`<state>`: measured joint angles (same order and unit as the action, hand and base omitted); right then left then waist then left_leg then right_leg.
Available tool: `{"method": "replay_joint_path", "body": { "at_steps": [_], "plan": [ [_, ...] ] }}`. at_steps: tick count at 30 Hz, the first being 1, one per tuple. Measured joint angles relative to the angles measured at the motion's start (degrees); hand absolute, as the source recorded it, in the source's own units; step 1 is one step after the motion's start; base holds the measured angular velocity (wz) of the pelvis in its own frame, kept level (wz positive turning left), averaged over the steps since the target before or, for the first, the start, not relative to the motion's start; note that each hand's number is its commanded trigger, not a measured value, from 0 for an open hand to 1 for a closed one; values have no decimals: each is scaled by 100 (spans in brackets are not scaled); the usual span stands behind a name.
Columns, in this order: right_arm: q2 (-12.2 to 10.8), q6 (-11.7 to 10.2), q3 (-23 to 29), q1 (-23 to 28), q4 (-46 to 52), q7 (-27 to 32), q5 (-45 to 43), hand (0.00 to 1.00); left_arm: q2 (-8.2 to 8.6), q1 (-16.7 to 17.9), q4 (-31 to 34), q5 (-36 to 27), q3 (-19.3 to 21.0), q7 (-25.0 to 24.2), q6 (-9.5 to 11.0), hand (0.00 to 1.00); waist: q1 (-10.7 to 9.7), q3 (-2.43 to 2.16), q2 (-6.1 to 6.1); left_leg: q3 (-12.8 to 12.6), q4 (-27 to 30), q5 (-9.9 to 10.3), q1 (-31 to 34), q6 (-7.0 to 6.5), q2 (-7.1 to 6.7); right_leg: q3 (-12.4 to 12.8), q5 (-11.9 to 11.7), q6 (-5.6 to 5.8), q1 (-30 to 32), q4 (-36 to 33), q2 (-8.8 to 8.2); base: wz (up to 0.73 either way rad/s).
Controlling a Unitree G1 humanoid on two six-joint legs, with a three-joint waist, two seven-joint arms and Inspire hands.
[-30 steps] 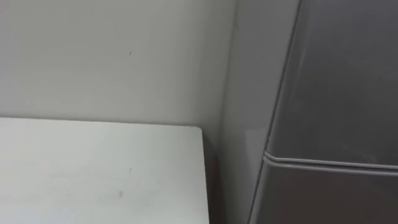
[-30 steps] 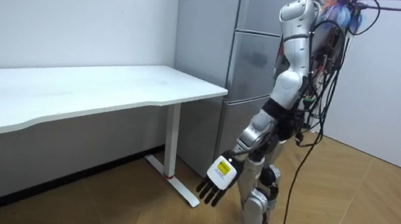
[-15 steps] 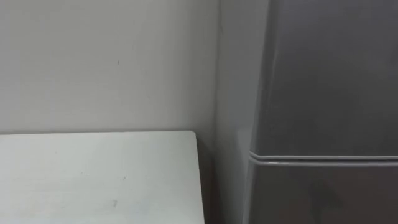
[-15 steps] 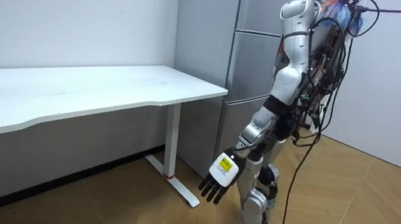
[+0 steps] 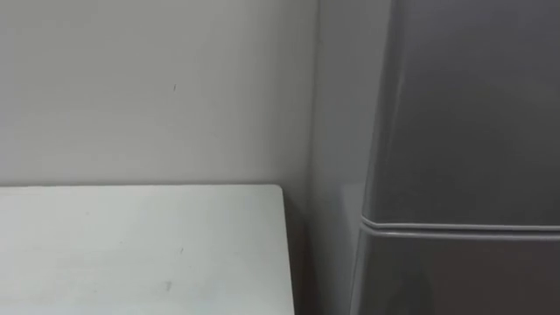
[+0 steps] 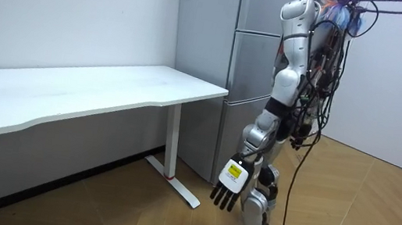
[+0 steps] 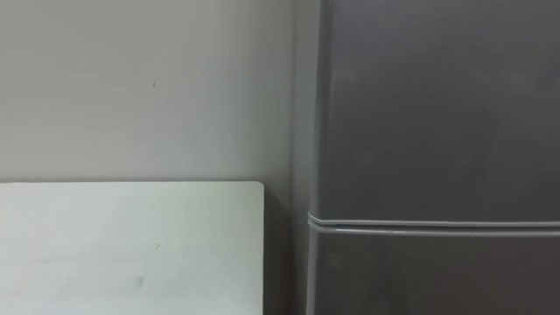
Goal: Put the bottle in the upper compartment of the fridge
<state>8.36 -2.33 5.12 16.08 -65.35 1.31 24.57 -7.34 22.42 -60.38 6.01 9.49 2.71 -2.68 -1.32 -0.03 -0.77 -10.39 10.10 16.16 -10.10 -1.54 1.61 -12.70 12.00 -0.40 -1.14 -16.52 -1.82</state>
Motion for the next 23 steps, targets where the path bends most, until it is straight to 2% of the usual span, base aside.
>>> {"method": "replay_joint_path", "body": {
  "at_steps": [3, 8, 17, 23],
  "plan": [
    [-1, 6, -181, -200, -85, -247, -199, 0, 11, -102, -41, 94, -222, -90, -95, 0, 9, 6, 15, 55, 46, 3, 58, -5, -13, -7, 3, 7, 6, -3, -10, 11],
    [30, 8, -274, -316, -151, -537, -324, 0, 34, -245, -165, 138, -529, -119, -126, 0, 12, 7, 17, 136, 78, 5, 69, -9, -16, -12, 9, 17, 4, 26, -5, 5],
    [41, 65, -352, -361, -205, -585, -270, 0, 41, -287, -182, 267, -654, -122, -325, 0, 10, 22, 52, 144, 139, 4, 84, -9, -23, -19, 10, 19, -11, 36, -16, 0],
    [44, 113, -443, -363, -205, -586, -237, 0, 40, -293, -183, 335, -658, -132, -331, 0, 20, 39, 82, 161, 119, 5, 86, -10, -22, -4, 12, 22, -2, 34, -10, 0]
  ]
}}
